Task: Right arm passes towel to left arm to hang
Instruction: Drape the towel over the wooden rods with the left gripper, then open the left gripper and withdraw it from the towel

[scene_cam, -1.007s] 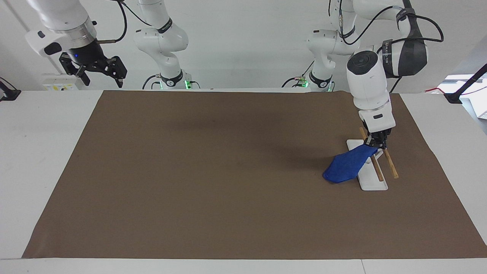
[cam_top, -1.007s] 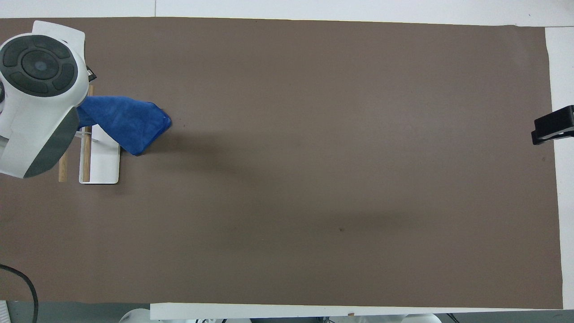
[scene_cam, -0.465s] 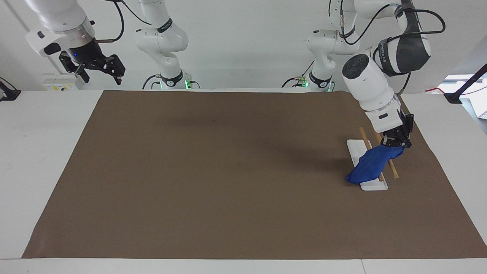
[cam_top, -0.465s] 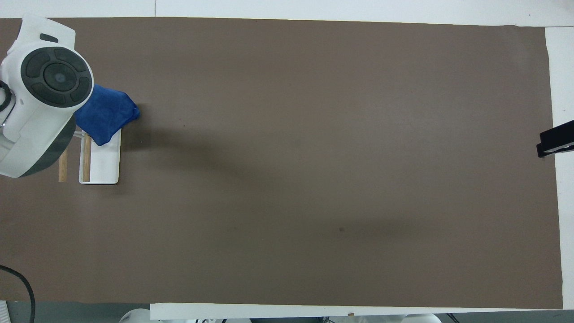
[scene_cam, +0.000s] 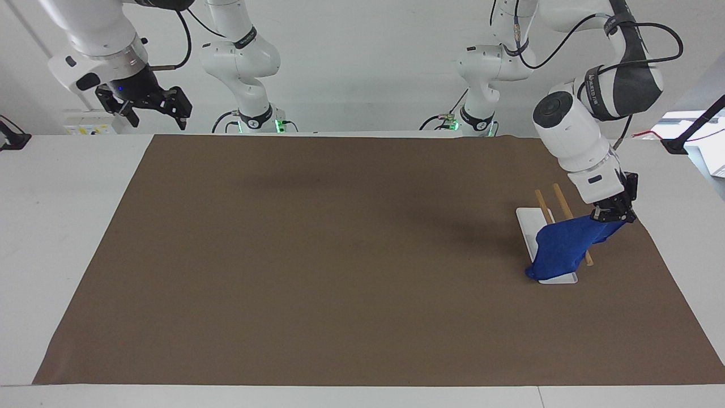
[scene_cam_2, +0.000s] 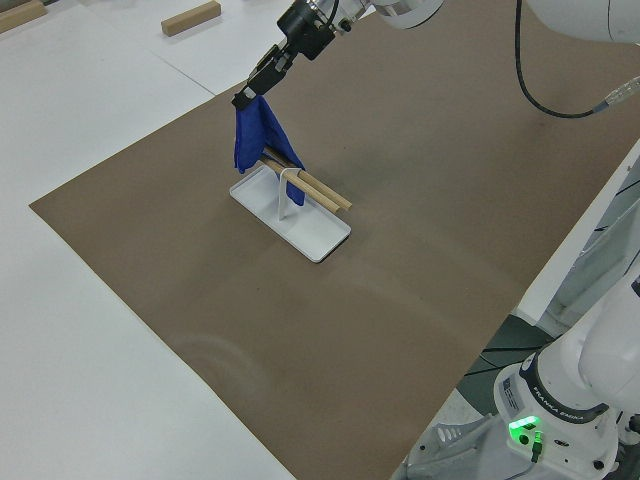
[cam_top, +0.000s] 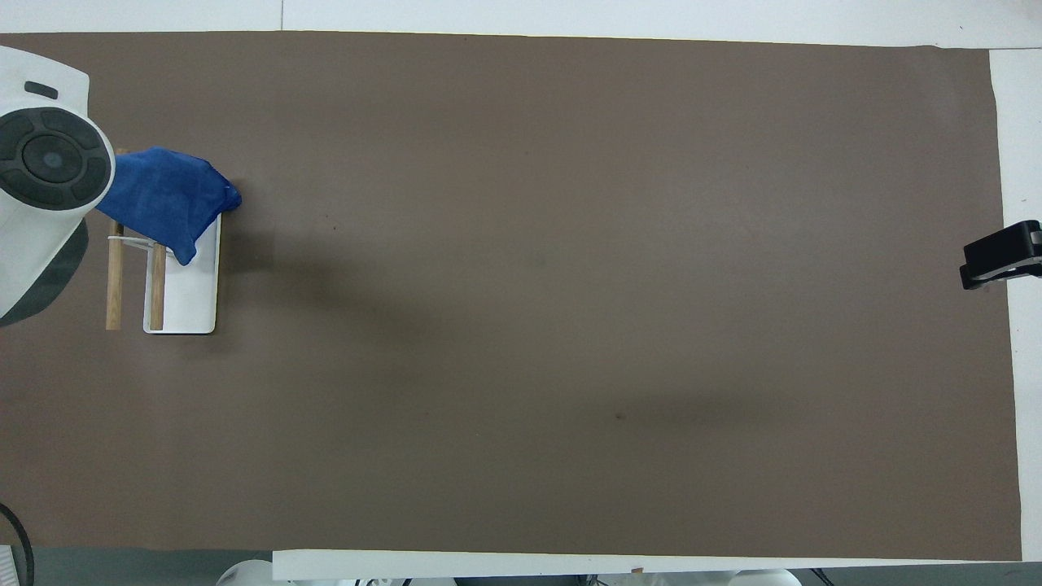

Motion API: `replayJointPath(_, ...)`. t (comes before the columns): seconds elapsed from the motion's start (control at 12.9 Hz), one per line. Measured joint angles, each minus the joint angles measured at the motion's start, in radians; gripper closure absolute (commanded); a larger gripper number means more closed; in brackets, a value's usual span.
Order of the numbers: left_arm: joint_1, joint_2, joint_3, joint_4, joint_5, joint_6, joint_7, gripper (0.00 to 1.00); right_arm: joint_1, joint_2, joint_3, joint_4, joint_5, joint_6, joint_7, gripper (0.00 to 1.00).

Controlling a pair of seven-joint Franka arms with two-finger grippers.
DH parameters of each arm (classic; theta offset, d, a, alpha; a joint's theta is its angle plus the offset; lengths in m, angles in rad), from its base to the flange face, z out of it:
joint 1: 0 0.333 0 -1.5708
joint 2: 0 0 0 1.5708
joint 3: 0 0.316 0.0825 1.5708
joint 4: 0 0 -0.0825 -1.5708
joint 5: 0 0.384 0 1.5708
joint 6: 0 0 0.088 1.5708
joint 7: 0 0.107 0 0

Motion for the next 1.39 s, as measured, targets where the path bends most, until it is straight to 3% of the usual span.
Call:
replayJointPath(0.39,0.162,-0.068,0.000,-0.196,0.060,0.278,0.000,1.00,0.000,0.000,0.000,0.000,0.000,0.000,-0.012,0.00)
replayJointPath(0.46,0.196,-0.074,0.000,-0.224,0.062,0.332,0.000,0.95,0.000,0.000,0.000,0.000,0.000,0.000,-0.013,0.00)
replayJointPath(0.62,0.236,-0.083,0.000,-0.256,0.062,0.391,0.000,0.02,0.001,0.000,0.000,0.000,0.000,0.000,-0.013,0.00)
replayJointPath(1.08,0.199,-0.089,-0.024,-0.267,0.052,0.396,0.000,0.00,0.001,0.000,0.000,0.000,0.000,0.000,-0.013,0.00)
replayJointPath(1.24,0.117,-0.090,-0.027,-0.264,-0.078,0.347,-0.002,0.00,0.001,0.000,0.000,0.000,0.000,0.000,-0.013,0.00)
replayJointPath(1.39,0.028,-0.093,-0.030,-0.212,-0.308,0.227,0.040,0.00,0.001,0.000,0.000,0.000,0.000,0.000,-0.013,0.00)
